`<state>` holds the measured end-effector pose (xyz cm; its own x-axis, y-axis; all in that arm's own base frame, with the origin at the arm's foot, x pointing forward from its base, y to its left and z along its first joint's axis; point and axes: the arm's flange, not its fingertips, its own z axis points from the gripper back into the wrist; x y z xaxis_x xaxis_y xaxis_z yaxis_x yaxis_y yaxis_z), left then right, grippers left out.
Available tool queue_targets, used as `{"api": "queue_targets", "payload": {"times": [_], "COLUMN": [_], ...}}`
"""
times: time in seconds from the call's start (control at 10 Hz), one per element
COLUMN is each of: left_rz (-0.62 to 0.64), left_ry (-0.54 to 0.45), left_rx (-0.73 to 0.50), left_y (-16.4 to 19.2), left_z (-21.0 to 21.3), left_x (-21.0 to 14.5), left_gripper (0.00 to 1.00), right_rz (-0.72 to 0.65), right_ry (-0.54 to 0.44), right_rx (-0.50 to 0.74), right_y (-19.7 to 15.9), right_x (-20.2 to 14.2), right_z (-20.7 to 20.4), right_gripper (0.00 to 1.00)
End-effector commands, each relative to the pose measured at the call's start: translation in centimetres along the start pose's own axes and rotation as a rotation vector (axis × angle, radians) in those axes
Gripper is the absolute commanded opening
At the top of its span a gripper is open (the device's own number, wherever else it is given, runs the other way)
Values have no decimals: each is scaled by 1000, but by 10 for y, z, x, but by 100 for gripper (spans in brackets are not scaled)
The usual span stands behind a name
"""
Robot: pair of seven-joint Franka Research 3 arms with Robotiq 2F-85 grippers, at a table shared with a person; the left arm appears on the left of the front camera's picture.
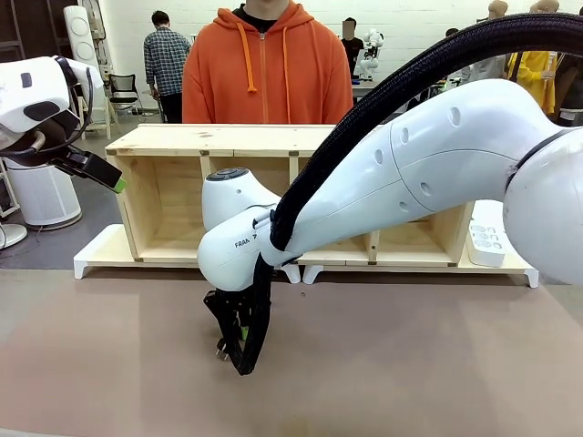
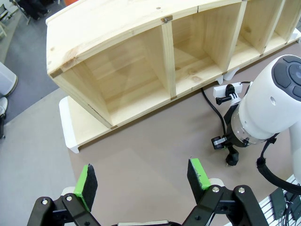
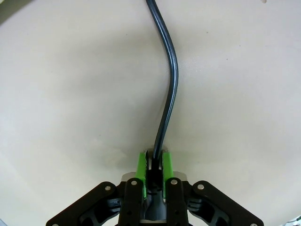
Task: Perform cable management.
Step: Pull the grasped Power Cable to the location of the Power Strip.
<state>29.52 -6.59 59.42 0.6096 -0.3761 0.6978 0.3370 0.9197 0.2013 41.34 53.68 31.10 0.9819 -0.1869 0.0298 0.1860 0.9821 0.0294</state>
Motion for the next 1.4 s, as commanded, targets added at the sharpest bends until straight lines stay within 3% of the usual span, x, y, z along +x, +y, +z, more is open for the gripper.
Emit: {"api": "queue_targets", "payload": {"times": [0.0, 0.6, 1.1, 1.3], "left_rz": [1, 1, 1, 1], "left_ry": [-6, -6, -6, -6], "left_rx": [2, 2, 2, 2], "left_y": [0, 0, 0, 0], "left_z": [0, 0, 0, 0], "left_x": [1, 1, 1, 1], "left_gripper": [100, 100, 100, 100], "right_rz": [-35, -113, -266, -325], "right_ry": [-42, -166, -276, -318], "right_rx": [2, 49, 51, 110], "right_y": [-31, -109, -170, -192], "right_x": [-9, -55, -105, -121], "right_z": [18, 90, 117, 122], "right_gripper": [16, 16, 16, 16]}}
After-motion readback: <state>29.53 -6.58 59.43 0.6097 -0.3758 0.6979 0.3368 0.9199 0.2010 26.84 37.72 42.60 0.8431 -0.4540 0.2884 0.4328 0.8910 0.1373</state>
